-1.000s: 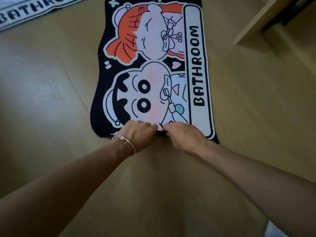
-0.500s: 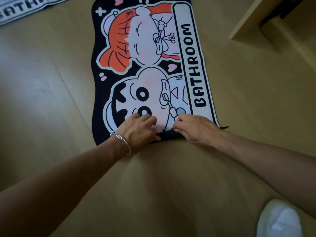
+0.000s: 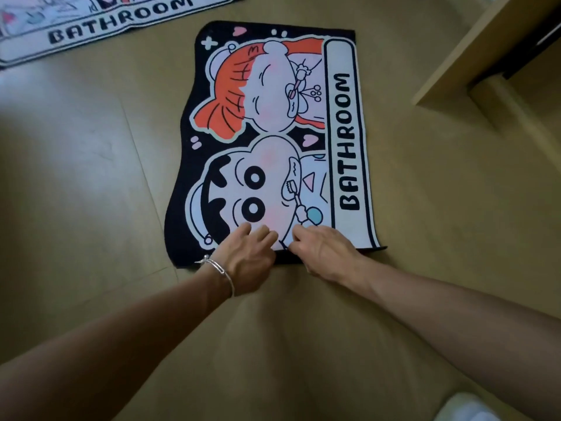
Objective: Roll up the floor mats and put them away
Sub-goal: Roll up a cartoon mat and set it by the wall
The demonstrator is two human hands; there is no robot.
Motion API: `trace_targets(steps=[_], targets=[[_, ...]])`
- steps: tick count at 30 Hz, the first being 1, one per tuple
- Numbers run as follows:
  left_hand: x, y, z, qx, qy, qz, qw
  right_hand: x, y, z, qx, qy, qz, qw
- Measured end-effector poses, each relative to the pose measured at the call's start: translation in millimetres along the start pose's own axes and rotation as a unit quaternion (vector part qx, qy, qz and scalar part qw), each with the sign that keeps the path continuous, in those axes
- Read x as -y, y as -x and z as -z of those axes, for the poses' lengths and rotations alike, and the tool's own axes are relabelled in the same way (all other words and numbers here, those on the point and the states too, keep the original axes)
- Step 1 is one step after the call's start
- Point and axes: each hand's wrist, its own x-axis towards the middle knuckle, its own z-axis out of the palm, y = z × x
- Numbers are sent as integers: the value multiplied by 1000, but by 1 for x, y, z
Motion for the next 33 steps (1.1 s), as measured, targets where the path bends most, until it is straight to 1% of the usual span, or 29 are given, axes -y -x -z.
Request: trace_targets(steps=[3,8,13,14,16,20,24,26,31,33], targets=[[-10,10,-7,35,-9,23,999,-2,1,-3,1,0,10,1000],[-8,10,0,50,-28,18,998,-4,0,-5,-40,11,23,999],[-2,-3,3,63,25,75,995,-7,1,-3,-2,44,17,999],[-1,-4,2,67,50,93,992,-8,1,-3,-5,36,12,999],[2,-2,-2,47,87,112,989,-8,0,-3,-19,0,-7,1000],[5,3,-13,14,57,119,991,-7,-1,3,-17,-75,-64,995],[-5,2,-8,69,79,160,982,-4,-5,6,-25,-108,-95,989],[-6,-6,-6,64,92,181,977,0,-7,4,-19,-109,-103,989],[4,-15,-2,72,114,153,979,6,-7,-4,9,-69,-114,991],[0,-13,-3,63,108,141,982,7,-3,-10,26,-45,-122,991]])
